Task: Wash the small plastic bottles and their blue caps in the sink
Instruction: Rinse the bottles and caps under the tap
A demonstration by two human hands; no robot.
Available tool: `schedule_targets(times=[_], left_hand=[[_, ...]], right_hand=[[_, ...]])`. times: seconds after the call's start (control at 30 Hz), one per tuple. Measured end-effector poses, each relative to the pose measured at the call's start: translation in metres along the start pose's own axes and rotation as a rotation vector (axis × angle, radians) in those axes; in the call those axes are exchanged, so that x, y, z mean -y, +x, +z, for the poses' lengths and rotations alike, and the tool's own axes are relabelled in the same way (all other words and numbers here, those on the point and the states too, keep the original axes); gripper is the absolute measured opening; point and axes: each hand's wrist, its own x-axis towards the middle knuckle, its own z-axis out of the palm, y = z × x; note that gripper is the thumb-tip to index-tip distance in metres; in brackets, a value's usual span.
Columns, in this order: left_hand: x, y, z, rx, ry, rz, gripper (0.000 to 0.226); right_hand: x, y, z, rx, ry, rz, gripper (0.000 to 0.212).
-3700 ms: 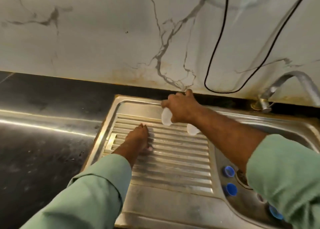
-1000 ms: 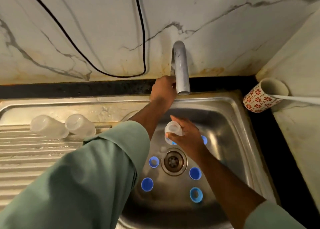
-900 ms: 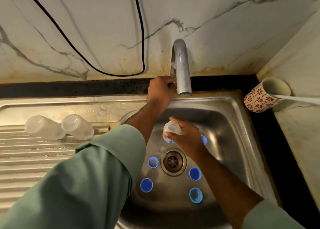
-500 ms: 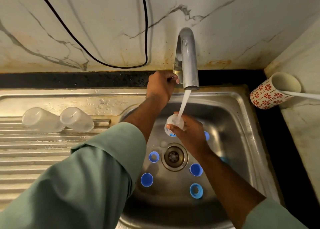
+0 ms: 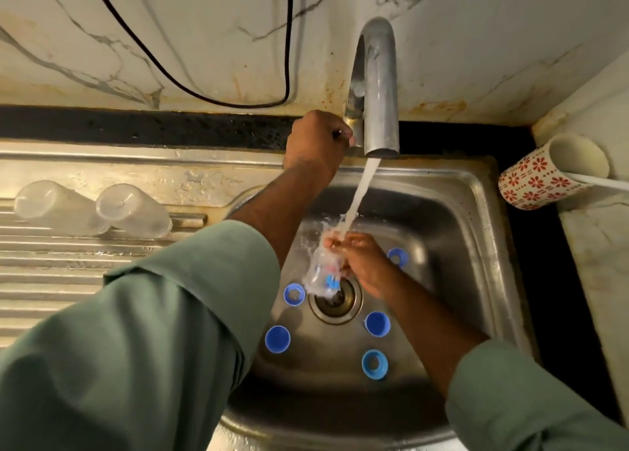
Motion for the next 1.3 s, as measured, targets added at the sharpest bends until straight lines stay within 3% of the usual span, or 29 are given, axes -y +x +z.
schedule_targets(times=[0.17,0.23,0.33,0.47,0.57,0.63,0.77,0.87,1.07,1.2,1.3], left_hand=[[0.001,-0.001,0.002,-0.021,0.031,0.025,0.023],[0.001,0.0,0.002,-0.025,0.022,0.02,0.019],[-0.001,-0.002,0.002,-0.025,0.033,0.022,0.016],[0.0,-0.002,0.003,-0.025,0.01,0.009,0.018],[0.0,-0.001,0.004,-0.023,-0.004,-0.003,0.015],[0.0,-0.001,0.004,-0.021,0.009,0.001,0.018],[0.002,0.0,0.004,-0.022,0.02,-0.004,0.024],[0.002,-0.001,0.006,-0.039,-0.017,-0.008,0.012],[0.002,0.001,0.008,-0.071,0.003,-0.008,0.021],[0.003,0.003,0.009,-0.068,0.04,-0.007,0.018],[0.003,0.003,0.009,-0.067,0.01,-0.021,0.016]], right_hand=[[-0.003,0.006,0.003,0.001,0.438,0.212,0.03],[-0.004,0.01,0.006,0.004,0.46,0.261,0.029],[-0.002,0.019,0.01,-0.06,0.49,0.19,0.023],[0.01,0.029,0.018,-0.219,0.082,0.103,0.018],[0.012,0.037,0.023,-0.136,-0.435,-0.035,0.027],[0.011,0.038,0.024,-0.008,-0.543,-0.017,0.03],[0.014,0.028,0.01,0.176,-0.022,0.217,0.021],[0.018,0.024,0.003,0.274,0.226,0.363,0.008],[0.008,0.031,0.023,-0.025,0.561,0.277,0.028],[-0.002,0.034,0.027,-0.044,0.482,0.288,0.044],[-0.004,0.027,0.025,-0.063,0.54,0.263,0.045]])
